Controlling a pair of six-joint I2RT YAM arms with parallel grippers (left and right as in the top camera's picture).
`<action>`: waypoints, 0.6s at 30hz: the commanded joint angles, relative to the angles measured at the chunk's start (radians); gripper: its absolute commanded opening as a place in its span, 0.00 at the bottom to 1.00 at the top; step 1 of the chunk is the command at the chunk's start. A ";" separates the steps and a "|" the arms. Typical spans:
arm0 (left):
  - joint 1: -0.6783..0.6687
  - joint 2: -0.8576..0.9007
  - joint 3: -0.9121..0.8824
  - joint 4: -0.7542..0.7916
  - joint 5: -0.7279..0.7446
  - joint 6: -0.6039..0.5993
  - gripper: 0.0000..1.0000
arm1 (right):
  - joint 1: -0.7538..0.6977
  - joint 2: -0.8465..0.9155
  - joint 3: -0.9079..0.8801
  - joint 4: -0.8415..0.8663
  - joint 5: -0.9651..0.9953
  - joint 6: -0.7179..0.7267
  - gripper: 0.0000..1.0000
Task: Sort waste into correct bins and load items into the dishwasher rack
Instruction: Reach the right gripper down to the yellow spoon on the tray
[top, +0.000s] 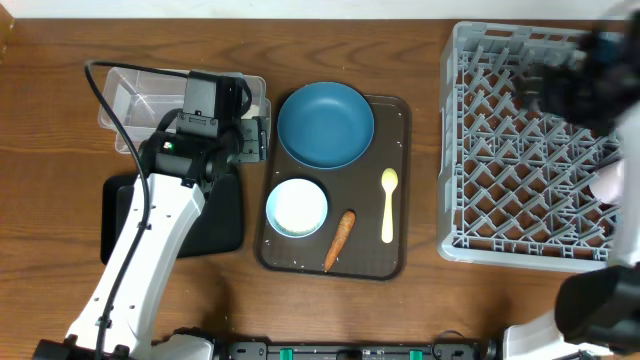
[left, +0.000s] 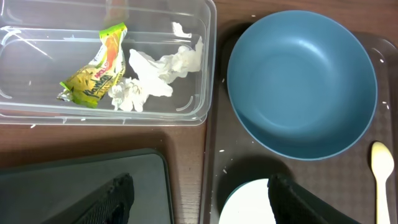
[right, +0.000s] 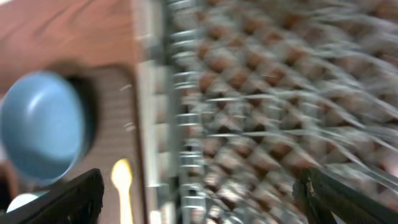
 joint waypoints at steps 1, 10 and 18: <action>0.000 -0.006 0.005 -0.009 -0.016 0.010 0.71 | 0.140 0.040 0.000 0.010 0.003 -0.003 0.97; 0.000 -0.004 0.005 -0.018 -0.016 0.010 0.71 | 0.432 0.212 0.000 0.010 0.148 0.085 0.97; 0.001 -0.004 0.005 -0.019 -0.016 0.010 0.71 | 0.583 0.357 0.000 0.000 0.156 0.142 0.91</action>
